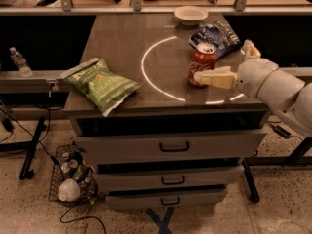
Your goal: Place coke can upright
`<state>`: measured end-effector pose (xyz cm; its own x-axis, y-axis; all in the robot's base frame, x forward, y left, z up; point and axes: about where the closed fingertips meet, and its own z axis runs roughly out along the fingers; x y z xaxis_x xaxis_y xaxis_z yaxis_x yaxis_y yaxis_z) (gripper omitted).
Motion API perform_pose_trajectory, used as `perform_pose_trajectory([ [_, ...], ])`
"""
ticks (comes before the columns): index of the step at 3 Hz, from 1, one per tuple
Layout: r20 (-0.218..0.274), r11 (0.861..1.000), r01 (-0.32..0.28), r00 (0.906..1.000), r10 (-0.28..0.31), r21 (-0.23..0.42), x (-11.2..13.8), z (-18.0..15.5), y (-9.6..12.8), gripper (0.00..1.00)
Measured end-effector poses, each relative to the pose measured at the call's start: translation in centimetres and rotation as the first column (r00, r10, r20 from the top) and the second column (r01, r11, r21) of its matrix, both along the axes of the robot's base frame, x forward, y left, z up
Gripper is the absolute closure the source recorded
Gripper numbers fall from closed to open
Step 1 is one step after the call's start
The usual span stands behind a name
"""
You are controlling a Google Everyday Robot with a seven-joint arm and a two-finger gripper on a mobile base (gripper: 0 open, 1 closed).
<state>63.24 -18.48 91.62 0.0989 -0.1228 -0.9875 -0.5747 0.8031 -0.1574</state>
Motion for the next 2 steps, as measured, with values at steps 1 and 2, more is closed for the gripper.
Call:
perform_pose_trajectory([
  [1, 0.06, 0.994, 0.097, 0.9938, -0.094, -0.053, -0.7, 5.1, -4.5, 0.0],
  [2, 0.153, 0.977, 0.2, 0.9703, -0.187, -0.072, -1.6, 11.5, -8.2, 0.0],
])
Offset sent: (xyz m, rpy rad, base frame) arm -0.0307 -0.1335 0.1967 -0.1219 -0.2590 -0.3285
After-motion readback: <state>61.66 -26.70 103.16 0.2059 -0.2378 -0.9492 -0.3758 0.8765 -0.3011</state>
